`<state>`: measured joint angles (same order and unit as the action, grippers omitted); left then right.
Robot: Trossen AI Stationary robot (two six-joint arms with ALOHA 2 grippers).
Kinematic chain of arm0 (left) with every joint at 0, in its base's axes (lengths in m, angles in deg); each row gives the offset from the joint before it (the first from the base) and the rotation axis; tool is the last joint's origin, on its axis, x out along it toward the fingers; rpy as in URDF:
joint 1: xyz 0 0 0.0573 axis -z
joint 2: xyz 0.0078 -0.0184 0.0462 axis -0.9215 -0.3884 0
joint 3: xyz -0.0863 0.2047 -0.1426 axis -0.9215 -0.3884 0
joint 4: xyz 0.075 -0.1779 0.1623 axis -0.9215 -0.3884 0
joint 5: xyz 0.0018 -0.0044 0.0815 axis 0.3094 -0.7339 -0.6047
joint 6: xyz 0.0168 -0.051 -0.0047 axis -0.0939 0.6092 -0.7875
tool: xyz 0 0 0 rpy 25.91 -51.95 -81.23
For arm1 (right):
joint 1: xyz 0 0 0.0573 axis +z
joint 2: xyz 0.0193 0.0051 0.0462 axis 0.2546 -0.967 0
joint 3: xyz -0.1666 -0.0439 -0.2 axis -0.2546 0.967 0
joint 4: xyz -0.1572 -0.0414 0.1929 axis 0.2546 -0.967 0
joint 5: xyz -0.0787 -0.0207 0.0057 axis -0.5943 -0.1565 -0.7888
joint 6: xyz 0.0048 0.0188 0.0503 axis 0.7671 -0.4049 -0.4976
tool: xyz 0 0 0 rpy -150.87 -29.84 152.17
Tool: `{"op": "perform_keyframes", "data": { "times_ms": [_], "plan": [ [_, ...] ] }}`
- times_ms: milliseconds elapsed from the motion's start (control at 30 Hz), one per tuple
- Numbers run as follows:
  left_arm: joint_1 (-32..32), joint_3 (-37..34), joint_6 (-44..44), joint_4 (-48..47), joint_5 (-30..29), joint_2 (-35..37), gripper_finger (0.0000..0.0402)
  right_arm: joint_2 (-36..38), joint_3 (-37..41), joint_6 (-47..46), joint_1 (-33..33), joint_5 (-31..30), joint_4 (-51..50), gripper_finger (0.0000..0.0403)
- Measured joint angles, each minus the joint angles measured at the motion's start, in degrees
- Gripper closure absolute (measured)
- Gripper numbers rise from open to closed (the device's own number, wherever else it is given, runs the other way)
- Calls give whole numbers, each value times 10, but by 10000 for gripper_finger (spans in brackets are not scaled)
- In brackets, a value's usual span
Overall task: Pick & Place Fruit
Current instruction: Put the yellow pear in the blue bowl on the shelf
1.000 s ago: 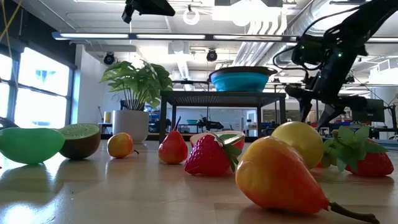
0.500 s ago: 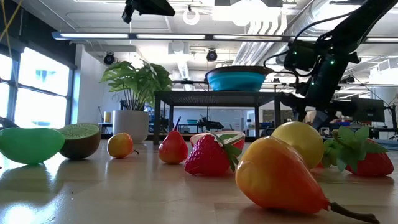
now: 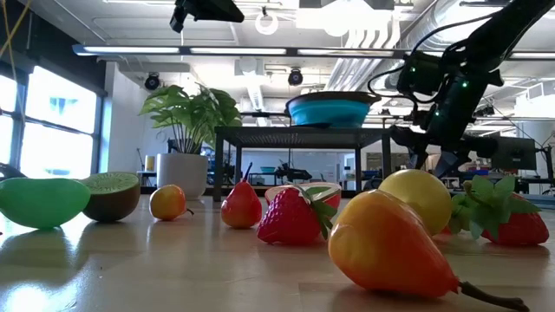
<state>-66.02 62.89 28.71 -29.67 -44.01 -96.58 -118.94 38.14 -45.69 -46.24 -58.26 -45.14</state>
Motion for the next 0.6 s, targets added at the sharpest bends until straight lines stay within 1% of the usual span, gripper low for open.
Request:
{"op": "perform_keyframes", "data": {
  "times_ms": [133, 400, 600],
  "plan": [
    [0, 0, 0, 0, 0, 0, 396, 18, 0, 34, 0, 9, -2, 190],
    [0, 0, 0, 0, 0, 0, 396, 27, 0, 131, 0, 71, -26, 190],
    [0, 0, 14, 0, 0, 0, 396, 28, 0, 146, 0, 75, -57, 190]
  ]
}}
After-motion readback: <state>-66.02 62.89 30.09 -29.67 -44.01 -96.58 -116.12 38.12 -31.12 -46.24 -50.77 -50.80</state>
